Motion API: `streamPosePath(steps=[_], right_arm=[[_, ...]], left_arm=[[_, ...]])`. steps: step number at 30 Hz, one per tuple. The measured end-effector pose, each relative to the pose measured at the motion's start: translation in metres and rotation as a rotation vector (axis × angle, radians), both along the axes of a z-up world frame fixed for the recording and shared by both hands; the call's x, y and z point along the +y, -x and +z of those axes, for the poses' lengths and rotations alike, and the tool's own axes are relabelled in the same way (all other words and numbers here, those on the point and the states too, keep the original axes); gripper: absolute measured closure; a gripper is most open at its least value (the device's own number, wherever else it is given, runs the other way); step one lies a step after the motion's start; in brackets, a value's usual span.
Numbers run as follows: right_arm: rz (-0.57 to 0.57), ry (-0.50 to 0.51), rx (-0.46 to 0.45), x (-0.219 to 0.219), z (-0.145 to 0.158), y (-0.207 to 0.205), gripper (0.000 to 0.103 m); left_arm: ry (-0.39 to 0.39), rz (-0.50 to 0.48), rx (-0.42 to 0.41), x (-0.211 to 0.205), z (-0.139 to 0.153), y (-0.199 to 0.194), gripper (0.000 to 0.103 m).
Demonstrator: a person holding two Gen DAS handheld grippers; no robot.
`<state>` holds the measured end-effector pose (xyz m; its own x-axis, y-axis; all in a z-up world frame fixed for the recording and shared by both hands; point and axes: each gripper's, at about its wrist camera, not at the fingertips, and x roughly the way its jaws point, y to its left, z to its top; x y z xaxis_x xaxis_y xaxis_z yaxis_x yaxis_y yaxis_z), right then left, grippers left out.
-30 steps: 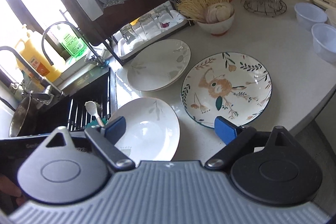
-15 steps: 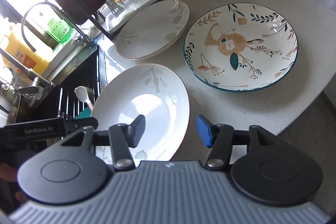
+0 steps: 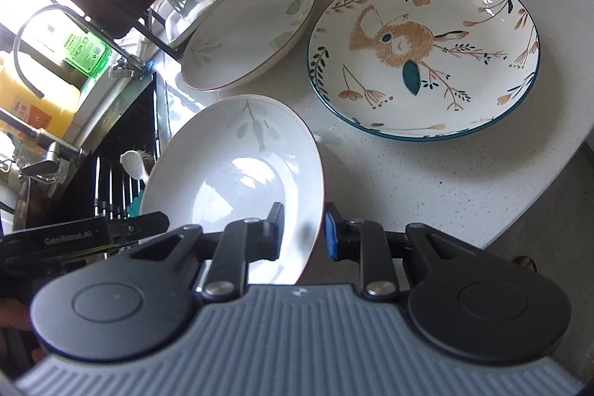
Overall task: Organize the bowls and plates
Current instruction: 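Close both grippers on the white plate's rim and lift it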
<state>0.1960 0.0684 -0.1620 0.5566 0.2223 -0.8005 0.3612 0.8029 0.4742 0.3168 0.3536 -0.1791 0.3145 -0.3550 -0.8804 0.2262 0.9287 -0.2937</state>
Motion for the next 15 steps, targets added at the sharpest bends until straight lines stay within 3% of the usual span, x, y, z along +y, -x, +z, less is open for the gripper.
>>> streamPosePath(steps=[5, 15], right_arm=[[-0.02, -0.006, 0.008, -0.003, -0.0033, 0.0006, 0.089], [0.003, 0.001, -0.021, -0.0029, -0.0051, 0.0009, 0.091]], left_arm=[[0.006, 0.01, 0.006, -0.0002, -0.006, 0.0, 0.067], [0.028, -0.003, 0.001, -0.0047, -0.0096, 0.0031, 0.08]])
